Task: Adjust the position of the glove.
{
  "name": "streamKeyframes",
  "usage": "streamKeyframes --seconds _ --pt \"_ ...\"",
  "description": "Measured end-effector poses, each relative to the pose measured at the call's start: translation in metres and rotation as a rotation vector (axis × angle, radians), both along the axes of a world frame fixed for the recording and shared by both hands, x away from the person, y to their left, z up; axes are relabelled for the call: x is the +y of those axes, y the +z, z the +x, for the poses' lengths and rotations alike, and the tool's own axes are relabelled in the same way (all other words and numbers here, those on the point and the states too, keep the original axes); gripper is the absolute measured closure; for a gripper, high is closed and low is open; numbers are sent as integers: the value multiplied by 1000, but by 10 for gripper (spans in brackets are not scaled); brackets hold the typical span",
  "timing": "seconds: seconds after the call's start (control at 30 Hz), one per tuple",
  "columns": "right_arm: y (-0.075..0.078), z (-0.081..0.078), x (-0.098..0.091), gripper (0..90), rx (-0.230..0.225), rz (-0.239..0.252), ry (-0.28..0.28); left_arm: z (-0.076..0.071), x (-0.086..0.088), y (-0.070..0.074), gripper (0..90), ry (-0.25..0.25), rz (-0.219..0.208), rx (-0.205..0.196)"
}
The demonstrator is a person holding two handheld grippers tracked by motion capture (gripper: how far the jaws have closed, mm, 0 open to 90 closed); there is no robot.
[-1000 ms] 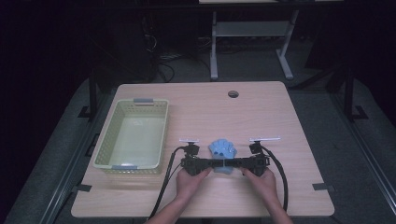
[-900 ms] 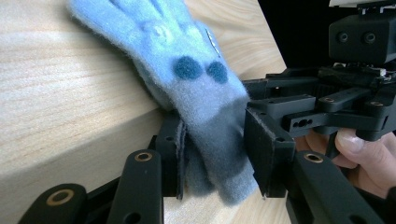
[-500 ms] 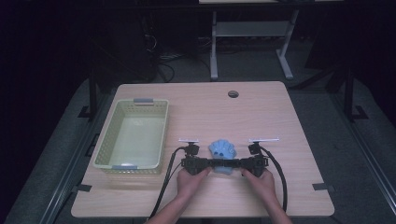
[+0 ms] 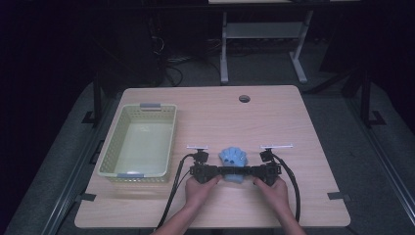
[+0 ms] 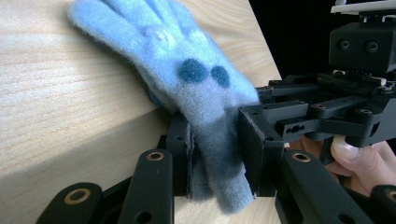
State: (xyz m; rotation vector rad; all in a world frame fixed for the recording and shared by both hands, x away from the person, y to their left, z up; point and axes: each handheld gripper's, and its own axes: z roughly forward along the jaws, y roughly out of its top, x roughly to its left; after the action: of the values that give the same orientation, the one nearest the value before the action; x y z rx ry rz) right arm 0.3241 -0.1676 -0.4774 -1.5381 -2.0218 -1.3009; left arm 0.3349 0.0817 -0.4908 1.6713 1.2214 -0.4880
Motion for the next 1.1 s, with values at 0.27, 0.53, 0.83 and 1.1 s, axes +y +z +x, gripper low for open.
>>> streamKeyframes --seconds 0.27,0.53,0.83,1.1 --pt "6 -3 2 690 -19 16 1 -1 4 6 669 -4 -23 -9" --pt "24 -7 4 698 -62 35 6 -3 9 25 671 -15 -55 -42" --pt "50 -12 12 699 -121 60 12 -5 20 53 671 -28 -66 -79" --pt "67 -7 24 701 -143 65 33 -3 37 69 671 -13 -86 -98"
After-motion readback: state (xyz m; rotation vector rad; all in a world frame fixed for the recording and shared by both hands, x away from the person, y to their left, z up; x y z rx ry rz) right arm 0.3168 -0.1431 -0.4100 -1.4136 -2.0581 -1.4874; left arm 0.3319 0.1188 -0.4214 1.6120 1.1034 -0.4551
